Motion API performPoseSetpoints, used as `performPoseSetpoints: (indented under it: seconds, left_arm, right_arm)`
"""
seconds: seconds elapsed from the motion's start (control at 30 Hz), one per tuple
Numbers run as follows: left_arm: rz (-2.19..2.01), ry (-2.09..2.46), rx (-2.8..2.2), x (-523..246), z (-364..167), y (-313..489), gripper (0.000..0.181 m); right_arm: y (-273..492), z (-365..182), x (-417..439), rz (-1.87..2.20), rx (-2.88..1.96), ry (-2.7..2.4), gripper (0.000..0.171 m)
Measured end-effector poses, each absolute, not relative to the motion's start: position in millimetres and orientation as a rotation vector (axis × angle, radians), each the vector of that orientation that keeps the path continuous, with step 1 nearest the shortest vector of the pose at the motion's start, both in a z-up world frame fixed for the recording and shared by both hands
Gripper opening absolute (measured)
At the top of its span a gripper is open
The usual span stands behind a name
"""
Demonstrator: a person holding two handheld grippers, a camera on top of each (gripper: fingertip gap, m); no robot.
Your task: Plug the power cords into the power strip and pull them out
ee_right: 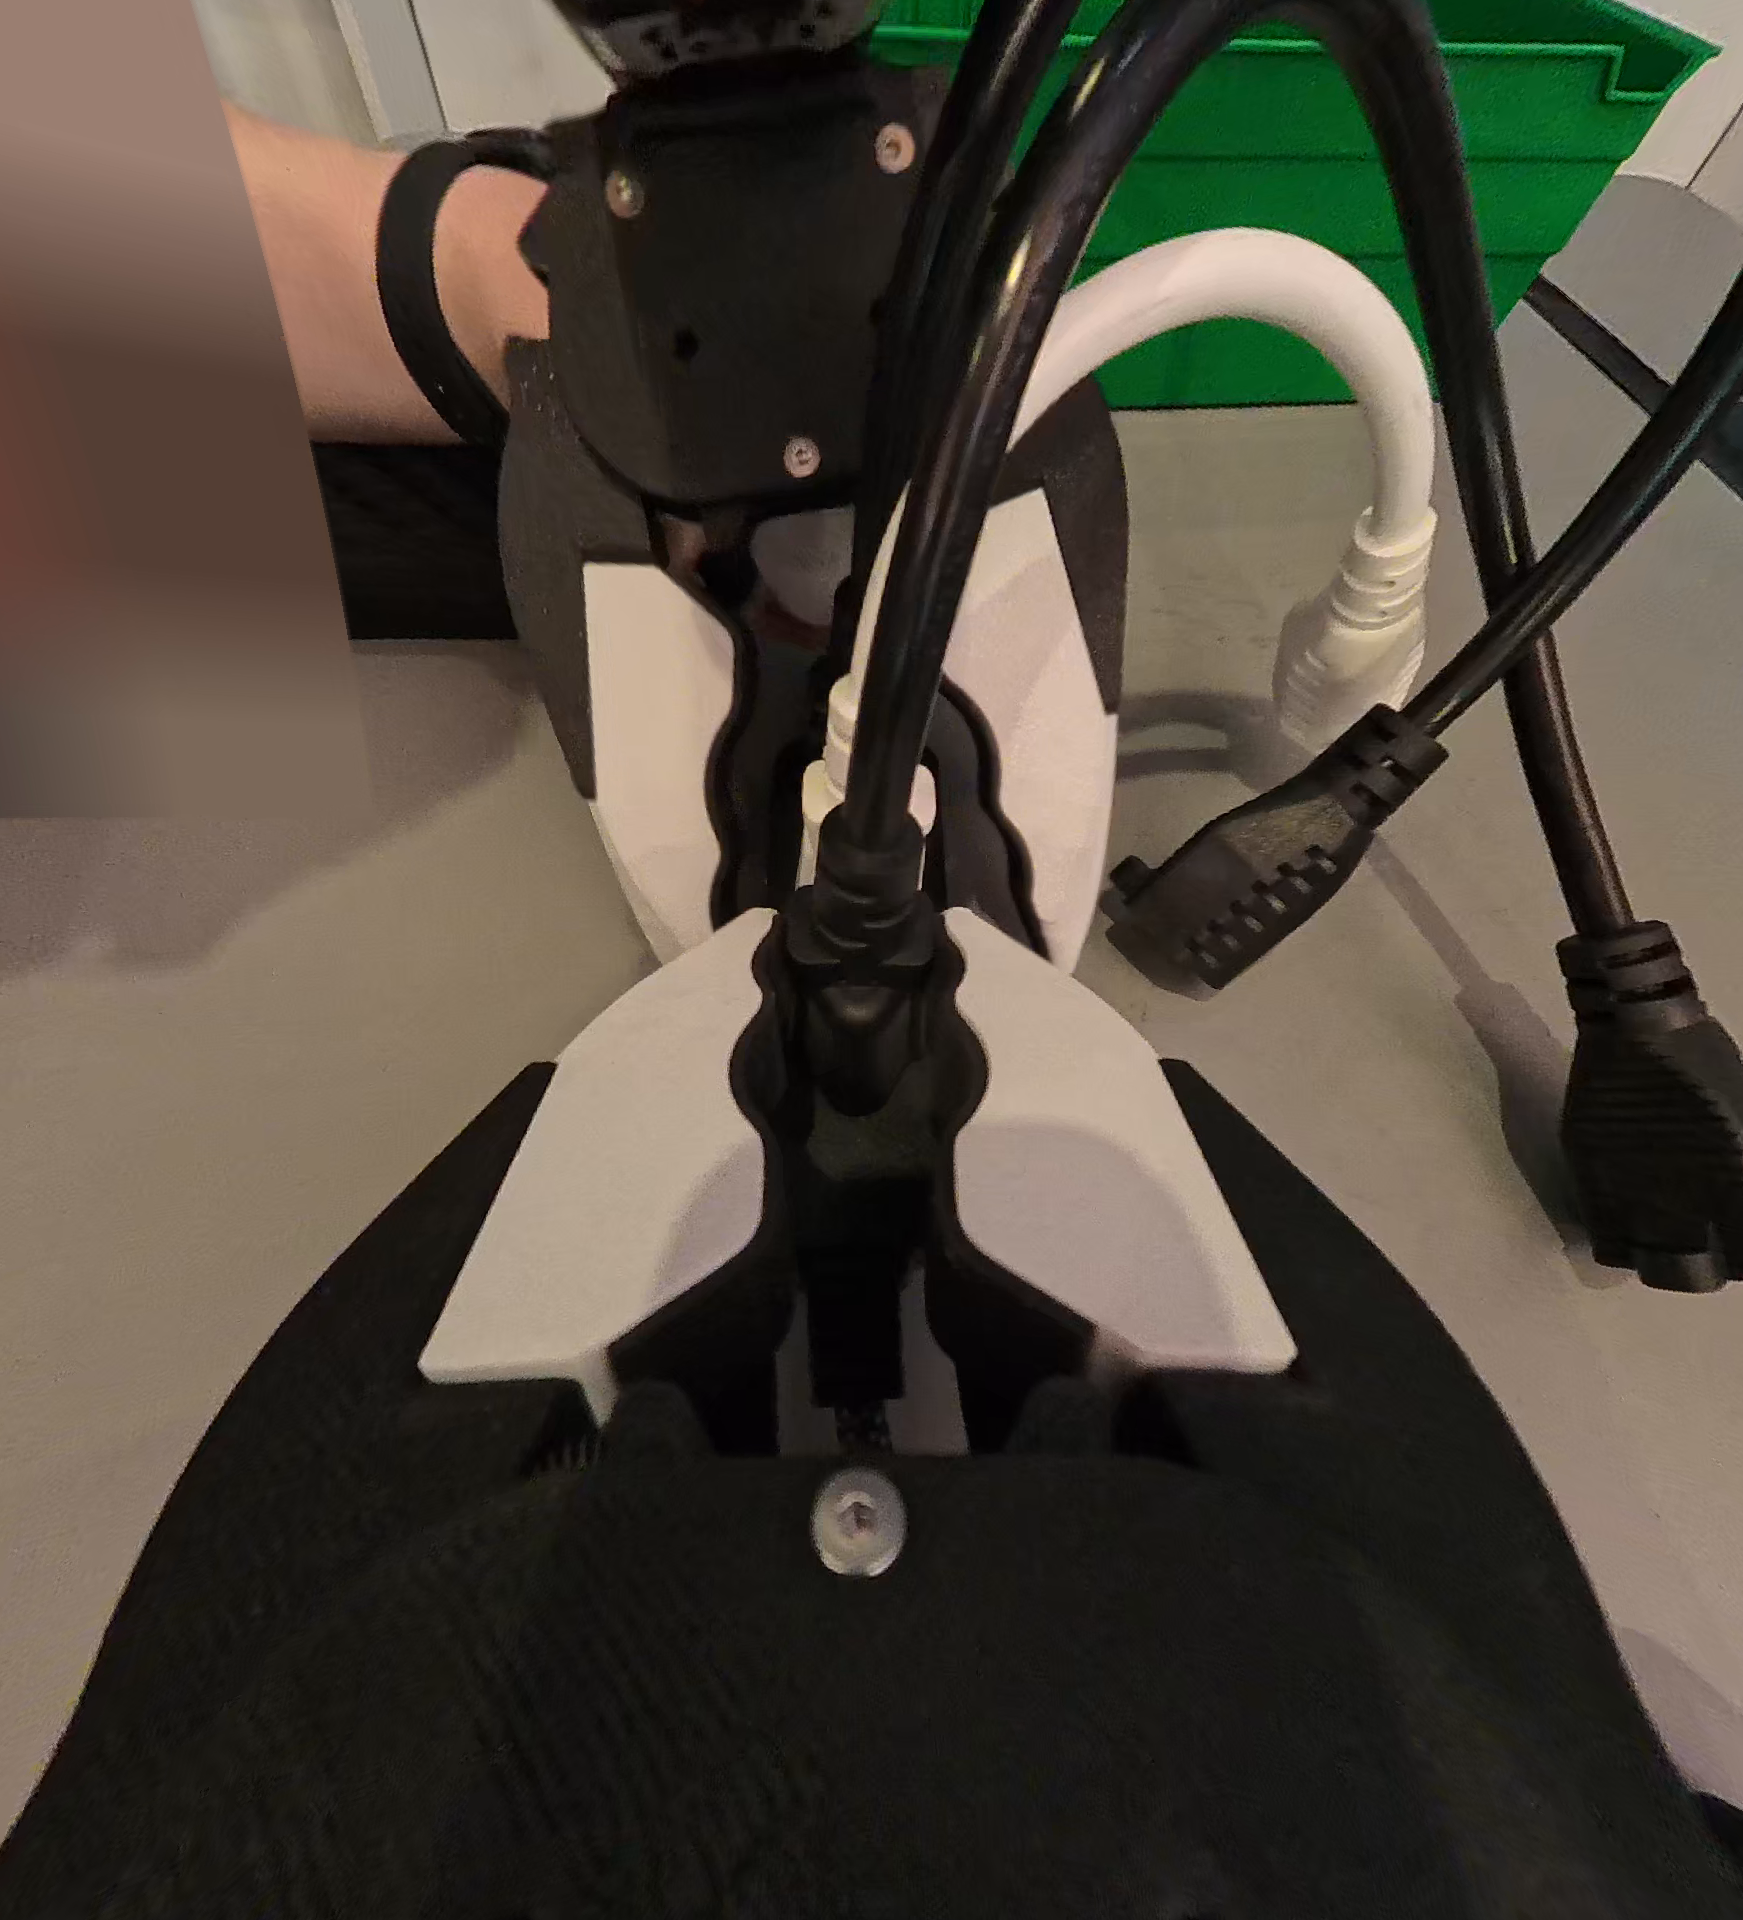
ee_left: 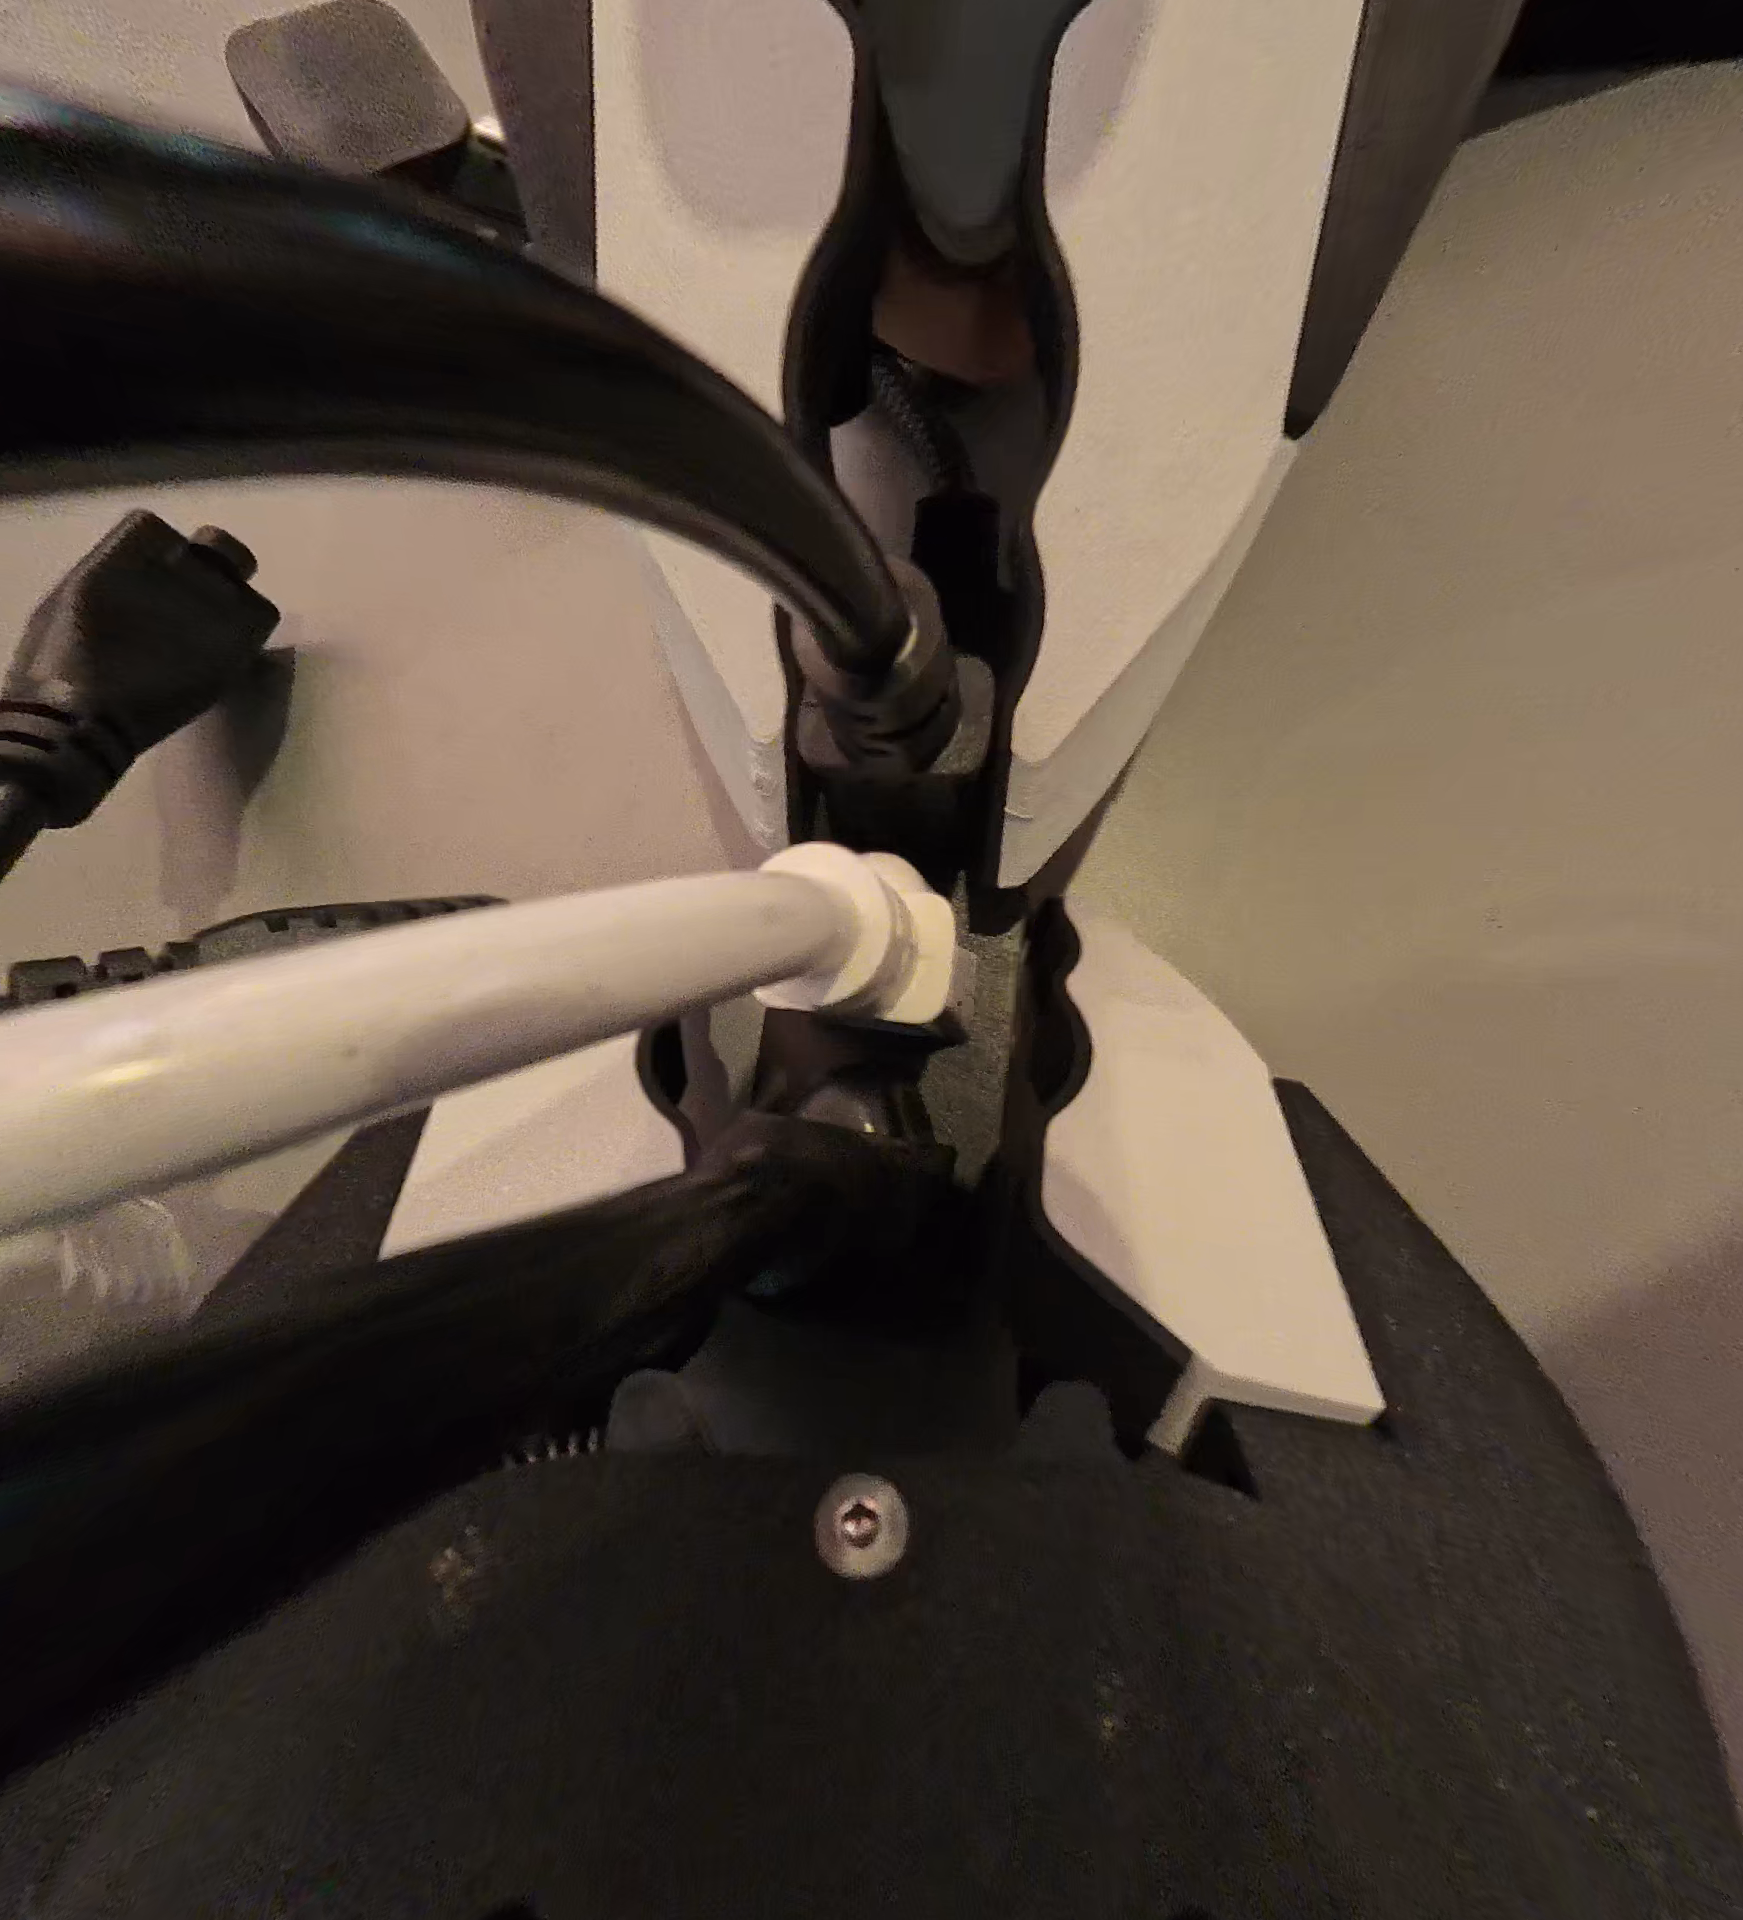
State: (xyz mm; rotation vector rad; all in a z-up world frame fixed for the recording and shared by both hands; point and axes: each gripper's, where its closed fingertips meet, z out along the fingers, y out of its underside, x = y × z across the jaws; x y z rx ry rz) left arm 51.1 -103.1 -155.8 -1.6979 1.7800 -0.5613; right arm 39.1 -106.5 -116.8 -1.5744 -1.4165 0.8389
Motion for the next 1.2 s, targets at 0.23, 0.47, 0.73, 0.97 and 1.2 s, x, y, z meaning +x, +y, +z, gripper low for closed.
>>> performPoseSetpoints:
  seconds: [0.23,0.47,0.73,0.97,1.2]
  left_arm:
    - [-0.634,1.792,-1.730,51,-156,-107,0.055]
    - [-0.691,1.790,-1.725,58,-159,-116,0.057]
    - [-0.711,1.799,-1.731,57,-159,-118,0.052]
    - [-0.708,1.799,-1.730,57,-159,-118,0.052]
    - [-0.710,1.762,-1.749,64,-159,-119,0.059]
  right_arm:
    - [-107,-118,38,0.863,-1.586,-1.433,0.026]
    - [-113,-126,36,0.861,-1.621,-1.493,0.026]
    - [-114,-126,37,0.907,-1.660,-1.468,0.027]
    - [-113,-115,41,0.946,-1.617,-1.439,0.025]
    - [-114,-115,41,0.899,-1.559,-1.462,0.025]
